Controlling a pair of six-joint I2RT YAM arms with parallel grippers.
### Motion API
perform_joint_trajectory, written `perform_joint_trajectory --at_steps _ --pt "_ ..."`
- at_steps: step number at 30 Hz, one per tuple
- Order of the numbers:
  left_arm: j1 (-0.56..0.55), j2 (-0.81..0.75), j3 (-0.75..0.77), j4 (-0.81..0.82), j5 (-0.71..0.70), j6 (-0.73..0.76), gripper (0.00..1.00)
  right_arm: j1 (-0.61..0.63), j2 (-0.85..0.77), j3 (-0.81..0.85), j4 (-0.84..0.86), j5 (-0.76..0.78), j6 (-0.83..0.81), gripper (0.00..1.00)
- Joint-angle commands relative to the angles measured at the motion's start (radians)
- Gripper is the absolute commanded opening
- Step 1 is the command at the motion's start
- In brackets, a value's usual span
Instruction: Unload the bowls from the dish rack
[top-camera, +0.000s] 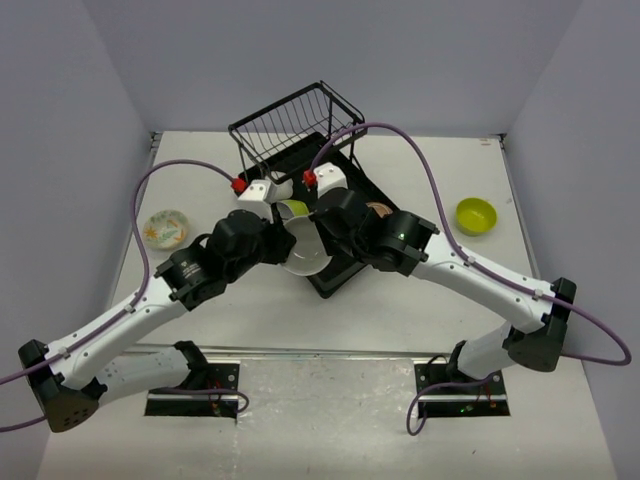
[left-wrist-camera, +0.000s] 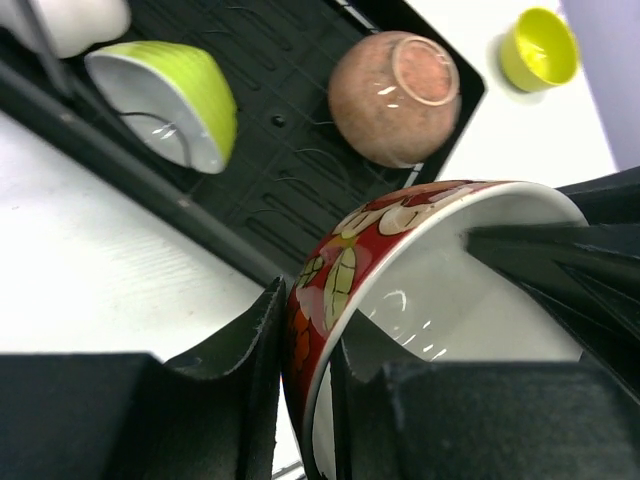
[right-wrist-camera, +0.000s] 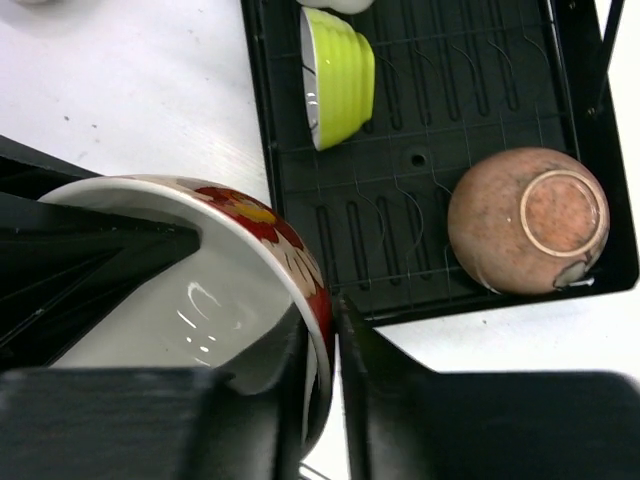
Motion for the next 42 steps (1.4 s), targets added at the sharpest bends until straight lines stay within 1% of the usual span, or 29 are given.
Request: perform_joint_trajectory --at_steps 1,2,3,4,5,6,8,9,10,13,15,17,18,19,20,22,23,25,26,29,30,31,33,35,36,37,39,40,42 --pt "0.005 -0.027 0.034 -0.026 -0.124 -0.038 0.00 0.008 -0.002 0.028 0.052 -0.037 0.011 0.21" --pt "0.006 -0.026 0.040 -0.043 -0.133 -0.044 0.00 0.012 -0.002 0.029 0.058 -0.043 0.008 0.42" --pt "0.005 -0.032 0.037 -0.043 -0.138 -0.048 0.00 0.018 -0.004 0.031 0.068 -0.043 0.004 0.54" --pt "0.006 -0.033 0.037 -0.045 -0.149 -0.052 0.00 0.021 -0.007 0.034 0.069 -0.038 0.002 0.63" --pt "0.005 -0.035 0.038 -0.065 -0.159 -0.058 0.00 0.021 -0.010 0.037 0.068 -0.032 0.002 0.68" --pt "0.006 -0.044 0.038 -0.074 -0.169 -0.060 0.00 0.021 -0.013 0.043 0.066 -0.011 0.002 0.79" --pt "0.006 -0.052 0.047 -0.129 -0.210 -0.074 0.00 0.021 -0.031 0.043 0.066 0.009 -0.004 0.82" --pt "0.008 -0.064 0.055 -0.146 -0.228 -0.078 0.00 0.021 -0.038 0.040 0.065 0.017 -0.004 0.90" --pt "0.015 -0.067 0.063 -0.187 -0.257 -0.083 0.00 0.016 -0.048 0.040 0.065 0.030 -0.009 0.92" --pt "0.054 -0.073 0.096 -0.272 -0.290 -0.097 0.00 0.009 -0.058 0.042 0.042 0.075 -0.001 0.94" --pt "0.129 -0.091 0.098 -0.330 -0.288 -0.097 0.00 -0.001 -0.082 0.020 0.034 0.086 0.011 0.95" --pt "0.202 -0.102 0.090 -0.390 -0.256 -0.081 0.00 -0.027 -0.102 0.000 0.026 0.090 0.037 0.97" --pt "0.272 -0.108 0.087 -0.411 -0.259 -0.080 0.00 -0.037 -0.125 -0.023 0.017 0.090 0.045 0.97" --pt "0.299 -0.110 0.071 -0.424 -0.255 -0.062 0.00 -0.059 -0.137 -0.035 0.015 0.087 0.051 0.99" --pt "0.357 -0.113 0.060 -0.439 -0.249 -0.057 0.00 -0.070 -0.148 -0.061 0.015 0.069 0.053 0.99" --pt "0.425 -0.105 0.038 -0.447 -0.191 -0.042 0.00 -0.099 -0.171 -0.084 0.020 0.051 0.051 0.99" --pt "0.490 -0.102 0.009 -0.429 -0.171 -0.019 0.00 -0.103 -0.174 -0.099 0.029 0.046 0.047 0.99" --pt "0.558 -0.088 -0.018 -0.412 -0.098 0.011 0.00 -0.114 -0.177 -0.144 0.063 0.051 0.039 0.99" --pt "0.619 -0.081 -0.046 -0.393 -0.082 0.018 0.00 -0.122 -0.179 -0.173 0.078 0.040 0.033 0.99" --pt "0.714 -0.046 -0.080 -0.353 -0.034 0.054 0.00 -0.168 -0.145 -0.198 0.152 -0.005 0.025 0.98" --pt "0.730 -0.024 -0.083 -0.343 -0.025 0.064 0.00 -0.180 -0.113 -0.202 0.170 -0.018 0.007 0.98" --pt "0.745 -0.012 -0.082 -0.338 -0.022 0.067 0.00 -0.183 -0.093 -0.199 0.183 -0.012 0.004 0.97" --pt "0.787 0.025 -0.068 -0.347 -0.029 0.071 0.00 -0.183 -0.062 -0.213 0.256 0.027 -0.013 0.88" --pt "0.831 0.048 -0.051 -0.375 -0.041 0.075 0.00 -0.183 -0.013 -0.207 0.316 0.047 -0.050 0.79" --pt "0.839 0.051 -0.042 -0.375 -0.028 0.083 0.00 -0.182 0.010 -0.187 0.319 0.066 -0.064 0.73" --pt "0.892 0.054 -0.040 -0.376 -0.019 0.089 0.00 -0.182 0.049 -0.154 0.319 0.063 -0.068 0.70" --pt "0.939 0.080 -0.039 -0.385 0.029 0.107 0.00 -0.180 0.086 -0.123 0.336 0.057 -0.096 0.66" --pt "0.983 0.088 -0.040 -0.392 0.040 0.126 0.00 -0.179 0.118 -0.094 0.335 0.070 -0.096 0.63" --pt "1.029 0.091 -0.046 -0.392 0.061 0.150 0.00 -0.179 0.136 -0.083 0.341 0.063 -0.102 0.61"
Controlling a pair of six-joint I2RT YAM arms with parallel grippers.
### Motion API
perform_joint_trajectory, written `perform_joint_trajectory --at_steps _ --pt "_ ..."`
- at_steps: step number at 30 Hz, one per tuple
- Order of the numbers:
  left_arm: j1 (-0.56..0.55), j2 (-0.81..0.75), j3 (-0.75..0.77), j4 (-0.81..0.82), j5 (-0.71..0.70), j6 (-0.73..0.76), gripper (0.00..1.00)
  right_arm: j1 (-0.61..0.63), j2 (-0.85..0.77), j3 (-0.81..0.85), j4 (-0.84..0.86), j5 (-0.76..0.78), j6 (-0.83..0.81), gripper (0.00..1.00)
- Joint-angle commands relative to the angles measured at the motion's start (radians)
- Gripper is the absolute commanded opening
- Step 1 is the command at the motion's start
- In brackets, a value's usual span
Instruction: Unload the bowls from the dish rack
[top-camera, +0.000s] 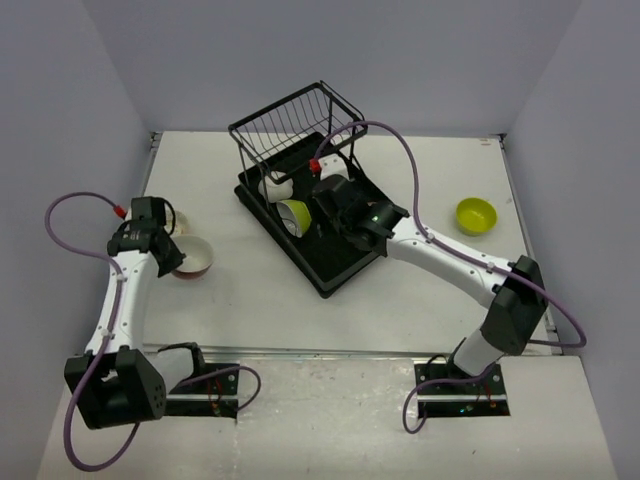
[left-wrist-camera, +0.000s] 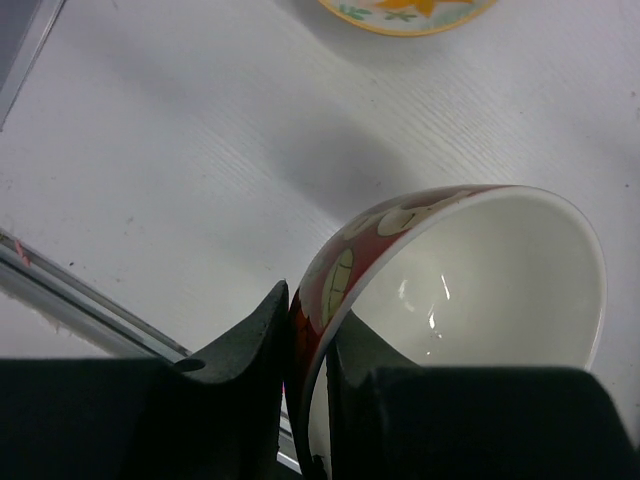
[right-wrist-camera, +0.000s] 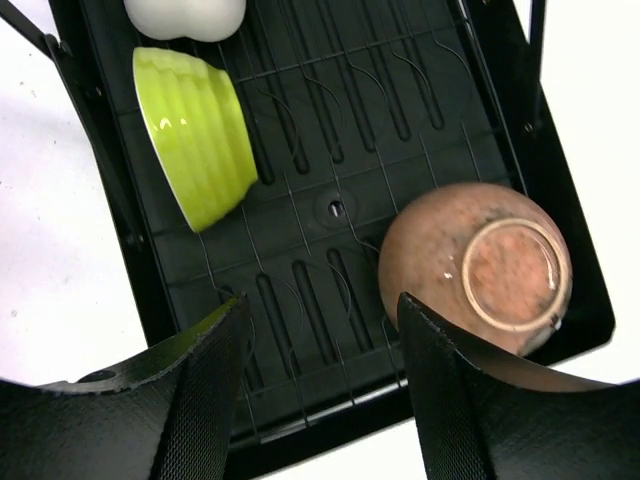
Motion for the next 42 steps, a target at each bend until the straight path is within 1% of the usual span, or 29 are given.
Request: perform_joint_trajectory --at_steps 1,4,8,9,10,12,13,14,17,22,28,37,41,42 --pt "0.111 -0.004 0.034 0.039 0.071 0.084 0.00 0.004 0.012 0.065 0.074 0.030 -0.035 0.60" --pt "0.179 0.007 0.049 0.030 0.094 0.104 0.00 0.006 -0.021 0.019 0.119 0.023 -0.036 0.59" --pt "0.270 0.081 0.023 0.059 0.123 0.121 0.00 0.004 -0.121 -0.055 0.205 0.015 -0.050 0.59" --pt "0.292 0.093 0.017 0.068 0.166 0.130 0.00 0.006 -0.136 -0.064 0.209 0.006 -0.041 0.58" --pt "0.349 0.102 0.011 0.083 0.188 0.132 0.00 0.004 -0.148 -0.072 0.209 -0.002 -0.030 0.58" --pt "0.395 0.125 -0.012 0.103 0.224 0.143 0.00 0.006 -0.182 -0.071 0.186 -0.034 -0.012 0.58" --pt "0.433 0.147 -0.008 0.105 0.231 0.143 0.00 0.006 -0.190 -0.071 0.173 -0.052 -0.006 0.58" --pt "0.446 0.154 -0.006 0.106 0.232 0.143 0.00 0.006 -0.195 -0.066 0.163 -0.052 -0.006 0.58" --pt "0.471 0.203 0.005 0.117 0.228 0.146 0.00 0.004 -0.198 -0.049 0.128 -0.071 -0.004 0.59" --pt "0.497 0.274 0.008 0.143 0.242 0.138 0.00 0.004 -0.204 -0.057 0.127 -0.098 -0.027 0.59" --pt "0.546 0.326 0.023 0.164 0.252 0.153 0.00 0.003 -0.198 -0.072 0.137 -0.103 -0.041 0.59" --pt "0.567 0.404 0.046 0.184 0.245 0.147 0.00 0.003 -0.202 -0.087 0.137 -0.115 -0.053 0.59" --pt "0.590 0.421 0.089 0.177 0.219 0.144 0.00 0.004 -0.199 -0.101 0.137 -0.120 -0.064 0.59" --pt "0.593 0.429 0.092 0.178 0.220 0.146 0.02 0.003 -0.199 -0.106 0.139 -0.123 -0.064 0.59"
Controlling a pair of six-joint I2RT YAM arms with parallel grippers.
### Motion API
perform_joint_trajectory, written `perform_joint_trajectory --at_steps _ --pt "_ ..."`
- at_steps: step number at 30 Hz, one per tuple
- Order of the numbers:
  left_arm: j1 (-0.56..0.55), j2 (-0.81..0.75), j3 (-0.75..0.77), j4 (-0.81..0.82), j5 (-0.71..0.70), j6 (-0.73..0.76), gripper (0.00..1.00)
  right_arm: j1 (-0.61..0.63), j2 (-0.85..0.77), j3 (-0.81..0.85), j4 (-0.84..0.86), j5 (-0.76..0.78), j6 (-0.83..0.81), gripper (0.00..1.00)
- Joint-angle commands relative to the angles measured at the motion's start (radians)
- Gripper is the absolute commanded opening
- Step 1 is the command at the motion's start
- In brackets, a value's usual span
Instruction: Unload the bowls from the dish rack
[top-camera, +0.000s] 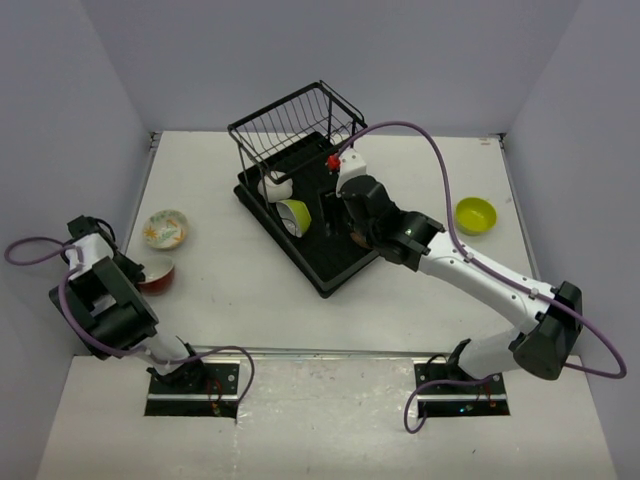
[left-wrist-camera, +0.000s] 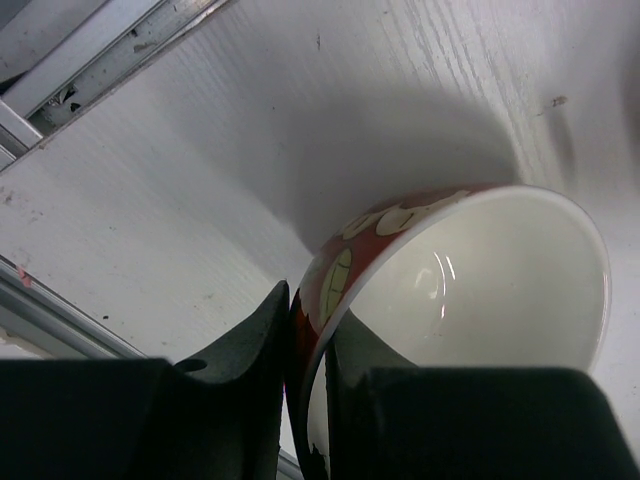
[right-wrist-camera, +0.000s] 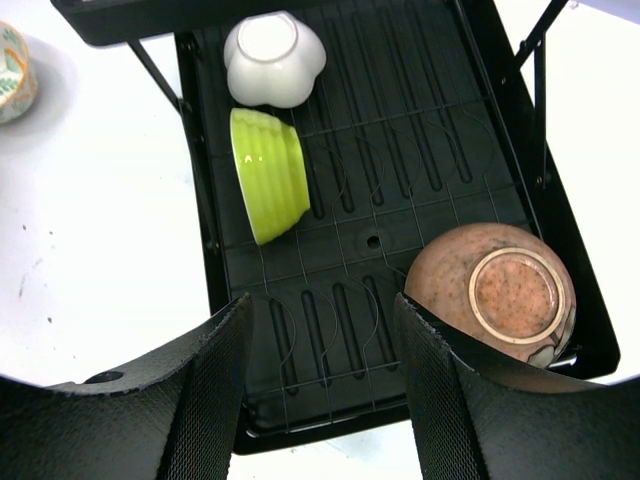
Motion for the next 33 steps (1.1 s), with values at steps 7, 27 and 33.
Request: perform_joint_trajectory --at_steps 7,27,33 --pt "0.036 0.019 0.063 0.027 0.000 0.008 0.26 0.002 -0.002 0.001 0.004 -0.019 -0.035 0.60" --pt "0.036 -0.147 0.131 -0.064 0.008 -0.015 0.63 0.000 0.049 0.033 -0.008 0.005 -0.044 0.63" --pt "0.035 -0.242 0.175 -0.097 0.073 -0.010 0.63 0.003 0.073 0.031 -0.007 0.054 -0.047 0.62"
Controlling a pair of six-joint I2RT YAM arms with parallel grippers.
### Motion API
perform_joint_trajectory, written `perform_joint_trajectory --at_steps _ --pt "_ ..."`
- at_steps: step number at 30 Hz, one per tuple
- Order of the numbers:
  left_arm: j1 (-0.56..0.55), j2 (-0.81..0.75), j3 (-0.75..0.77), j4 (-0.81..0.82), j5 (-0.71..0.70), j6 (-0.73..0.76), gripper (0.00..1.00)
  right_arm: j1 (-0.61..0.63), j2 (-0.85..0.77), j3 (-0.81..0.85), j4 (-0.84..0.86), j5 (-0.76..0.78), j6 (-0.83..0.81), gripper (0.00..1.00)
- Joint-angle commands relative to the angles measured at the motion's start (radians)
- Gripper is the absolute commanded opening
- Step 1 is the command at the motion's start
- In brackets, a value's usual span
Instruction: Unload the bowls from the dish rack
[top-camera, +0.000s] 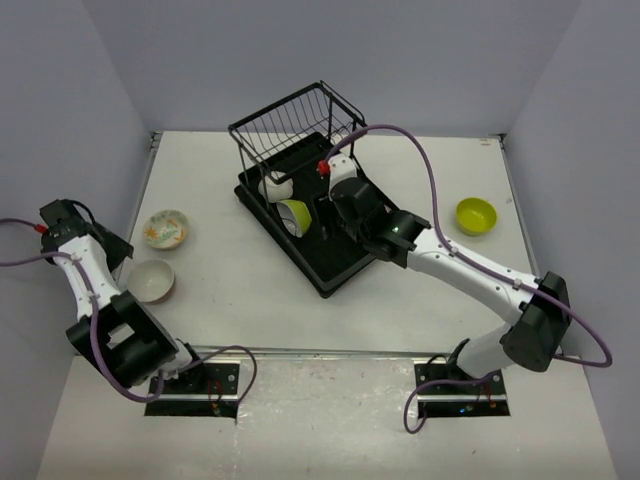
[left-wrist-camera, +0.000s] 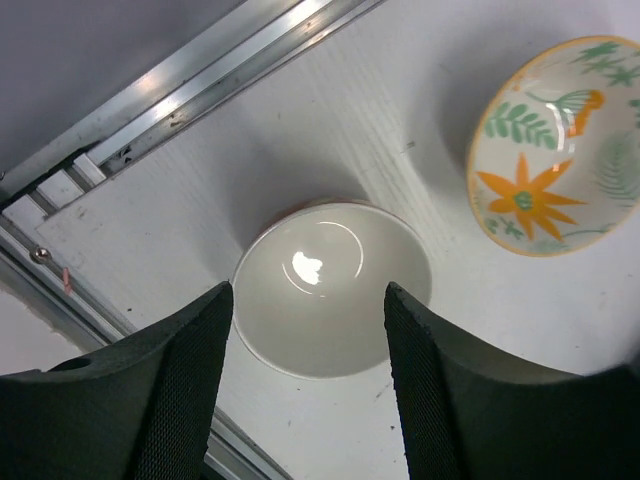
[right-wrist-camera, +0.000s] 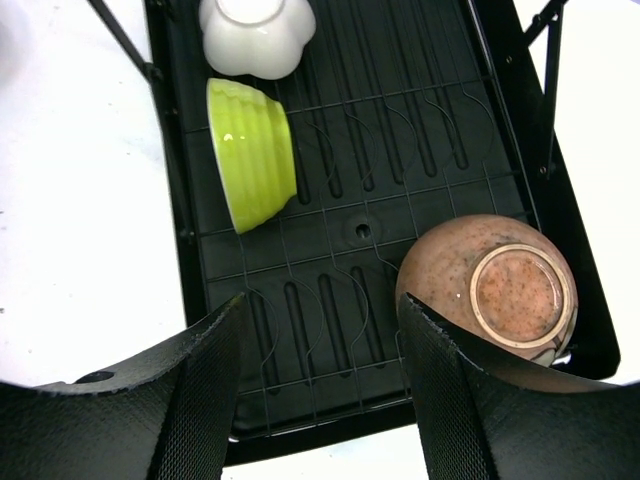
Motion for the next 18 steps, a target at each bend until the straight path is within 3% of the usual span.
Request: perform_joint_trajectory --at_steps 1,5,7,18 --pt "0.011 -0.072 0.051 -0.026 0.080 -0.007 0.64 0.002 0.020 0.037 -0.004 0.055 -0.006 0.62" --pt "0.008 -0.157 0.028 0.011 0.200 -0.017 0.64 0.031 0.051 0.024 0.044 0.093 -0.027 0.59" --pt "-0.010 -0.215 -0.016 0.078 0.342 -0.036 0.64 0.098 0.090 0.013 0.116 0.139 -0.067 0.58" --pt "-0.067 -0.357 -0.035 0.189 0.487 -0.060 0.64 0.226 0.295 0.059 0.266 0.406 -0.036 0.54"
